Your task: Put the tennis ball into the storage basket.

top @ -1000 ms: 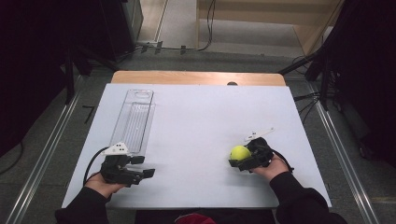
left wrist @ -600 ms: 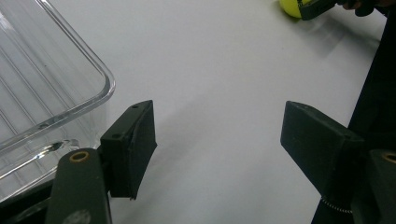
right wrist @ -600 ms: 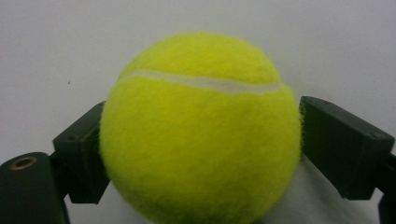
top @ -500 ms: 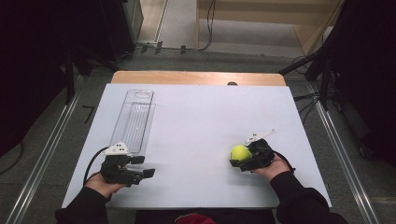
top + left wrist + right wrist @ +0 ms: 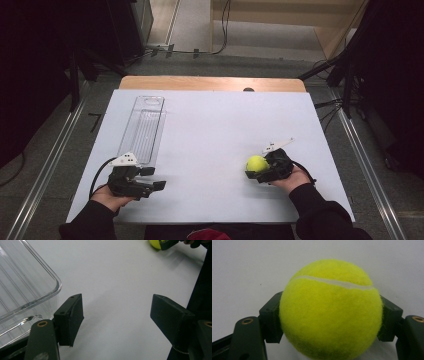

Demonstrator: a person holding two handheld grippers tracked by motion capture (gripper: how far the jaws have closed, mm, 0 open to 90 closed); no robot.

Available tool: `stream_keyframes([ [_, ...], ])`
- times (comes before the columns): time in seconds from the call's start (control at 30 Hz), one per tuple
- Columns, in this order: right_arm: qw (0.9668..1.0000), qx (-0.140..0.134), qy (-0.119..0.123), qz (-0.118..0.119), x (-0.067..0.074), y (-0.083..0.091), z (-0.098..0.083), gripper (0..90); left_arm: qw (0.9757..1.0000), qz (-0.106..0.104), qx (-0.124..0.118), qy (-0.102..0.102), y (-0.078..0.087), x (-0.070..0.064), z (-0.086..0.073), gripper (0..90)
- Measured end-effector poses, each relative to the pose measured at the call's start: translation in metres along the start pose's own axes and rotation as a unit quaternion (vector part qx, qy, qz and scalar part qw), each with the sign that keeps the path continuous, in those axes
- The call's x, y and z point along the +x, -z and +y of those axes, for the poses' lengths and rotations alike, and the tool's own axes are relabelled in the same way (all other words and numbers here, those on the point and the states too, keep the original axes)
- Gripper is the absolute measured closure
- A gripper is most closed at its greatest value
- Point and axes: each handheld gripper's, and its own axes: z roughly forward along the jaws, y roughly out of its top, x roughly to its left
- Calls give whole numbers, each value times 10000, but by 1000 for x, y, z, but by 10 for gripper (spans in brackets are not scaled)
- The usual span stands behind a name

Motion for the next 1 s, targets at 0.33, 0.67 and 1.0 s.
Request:
stream_keyframes([
  [0.33,9999,11,-99,24,-2,3,2,237,10000,-18,-20,-13,0,-1,0,271],
  [0.67,9991,-372,-161,112,-6,22,10,238,10000,-20,11,-17,-1,-1,0,271],
  [1.0,9978,-645,15,138,0,40,22,238,10000,-20,47,-4,-1,-1,0,271],
])
